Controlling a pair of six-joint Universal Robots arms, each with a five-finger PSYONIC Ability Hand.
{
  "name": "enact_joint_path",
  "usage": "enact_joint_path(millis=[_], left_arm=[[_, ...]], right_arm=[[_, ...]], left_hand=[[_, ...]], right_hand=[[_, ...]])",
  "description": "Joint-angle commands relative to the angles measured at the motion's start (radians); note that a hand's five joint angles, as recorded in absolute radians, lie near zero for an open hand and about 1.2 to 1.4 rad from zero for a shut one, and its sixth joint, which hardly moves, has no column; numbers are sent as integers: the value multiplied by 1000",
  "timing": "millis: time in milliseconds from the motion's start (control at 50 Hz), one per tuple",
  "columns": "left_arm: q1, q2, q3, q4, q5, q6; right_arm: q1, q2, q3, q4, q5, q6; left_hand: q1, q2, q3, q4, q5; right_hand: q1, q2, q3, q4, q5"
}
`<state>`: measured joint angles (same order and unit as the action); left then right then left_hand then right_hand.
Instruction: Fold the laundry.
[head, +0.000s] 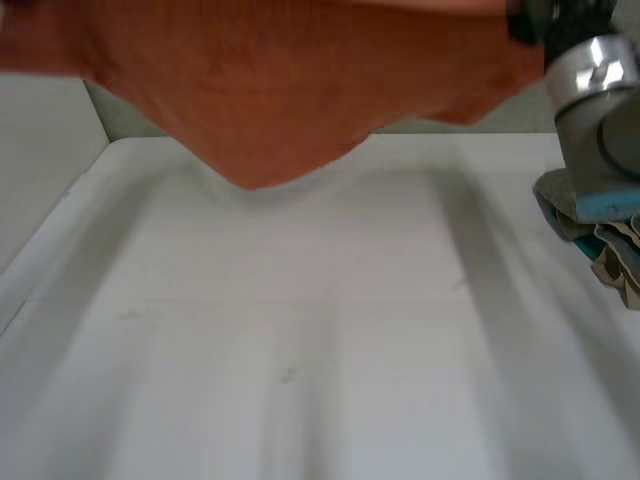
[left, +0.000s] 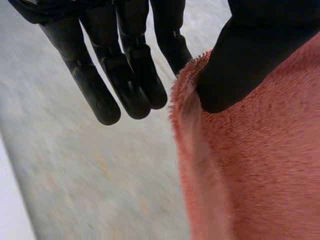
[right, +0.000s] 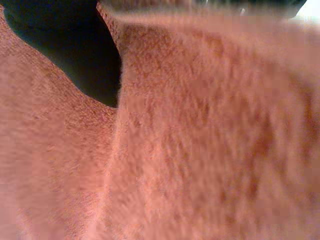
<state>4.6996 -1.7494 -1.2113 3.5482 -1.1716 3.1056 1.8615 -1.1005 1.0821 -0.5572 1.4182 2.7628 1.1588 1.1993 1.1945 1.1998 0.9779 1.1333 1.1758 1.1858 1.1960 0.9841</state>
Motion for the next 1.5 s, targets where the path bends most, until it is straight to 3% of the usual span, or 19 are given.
enact_joint_path(millis=[20, 140, 220, 340, 420, 440, 460, 520, 540, 620, 720, 920, 1000, 1020, 1060, 1160, 1260, 1360, 1500], left_arm=[[-6, 44, -488, 101, 113, 62], [-12, -74, -692, 181, 130, 200], [-22, -140, -715, 170, 136, 277], [-21, -174, -699, 92, 133, 338], [-12, -190, -686, 41, 130, 366], [-12, -194, -685, 35, 130, 372], [-7, -202, -680, 28, 130, 387], [2, -210, -680, 28, 124, 406], [4, -210, -680, 29, 118, 410], [-2, -206, -685, 29, 96, 409], [-21, -232, -679, 15, 21, 415], [5, -256, -656, 9, -114, 452], [14, -243, -657, 6, -125, 449], [20, -228, -663, 3, -126, 447], [28, -190, -683, 0, -120, 441], [36, 9, -708, -29, -103, 430], [40, 253, -656, -184, -83, 441], [48, 451, -455, -449, -51, 458], [76, 369, -147, -733, -22, 473]], right_arm=[[-27, 25, 298, 114, -192, -32], [-44, 68, 397, 252, -225, -112], [-67, 99, 398, 413, -196, -105], [-97, 119, 400, 481, -116, -60], [-116, 114, 421, 476, -70, -61], [-119, 113, 424, 473, -65, -63], [-122, 106, 432, 465, -62, -68], [-128, 90, 450, 447, -70, -77], [-133, 76, 470, 433, -74, -80], [-131, 48, 510, 396, -87, -80], [-117, 22, 547, 369, -84, -78], [-131, 16, 538, 359, -62, -89], [-139, 1, 541, 362, -48, -94], [-139, -13, 544, 365, -48, -97], [-140, -42, 552, 381, -53, -103], [-145, -163, 542, 467, -62, -149], [-177, -337, 467, 605, -79, -242], [-209, -467, 270, 733, -122, -236], [-231, -393, 3, 968, -162, -245]], left_hand=[[237, 197, 202, 196, 244], [237, 197, 202, 196, 244], [237, 197, 202, 196, 244], [237, 197, 202, 196, 244], [237, 197, 202, 196, 244], [237, 197, 202, 196, 244], [237, 197, 202, 196, 244], [237, 197, 202, 196, 244], [168, 128, 132, 127, 174], [-512, -553, -548, -553, -506], [-587, -628, -623, -628, -581], [-520, -560, -556, -561, -514], [-212, -253, -248, -253, -206], [33, -8, -3, -8, 39], [236, 196, 201, 195, 243], [237, 197, 202, 196, 244], [237, 197, 202, 196, 244], [237, 197, 202, 196, 244], [237, 197, 202, 196, 244]], right_hand=[[263, 220, 210, 200, 238], [110, 68, 58, 47, 85], [-297, -340, -350, -360, -323], [-327, -370, -380, -390, -353], [-228, -271, -281, -291, -254], [-106, -148, -158, -168, -131], [259, 217, 207, 197, 234], [263, 220, 210, 200, 238], [263, 220, 210, 200, 238], [263, 220, 210, 200, 238], [263, 220, 210, 200, 238], [263, 220, 210, 200, 238], [263, 220, 210, 200, 238], [263, 220, 210, 200, 238], [263, 220, 210, 200, 238], [263, 220, 210, 200, 238], [263, 220, 210, 200, 238], [263, 220, 210, 200, 238], [263, 220, 210, 200, 238]])
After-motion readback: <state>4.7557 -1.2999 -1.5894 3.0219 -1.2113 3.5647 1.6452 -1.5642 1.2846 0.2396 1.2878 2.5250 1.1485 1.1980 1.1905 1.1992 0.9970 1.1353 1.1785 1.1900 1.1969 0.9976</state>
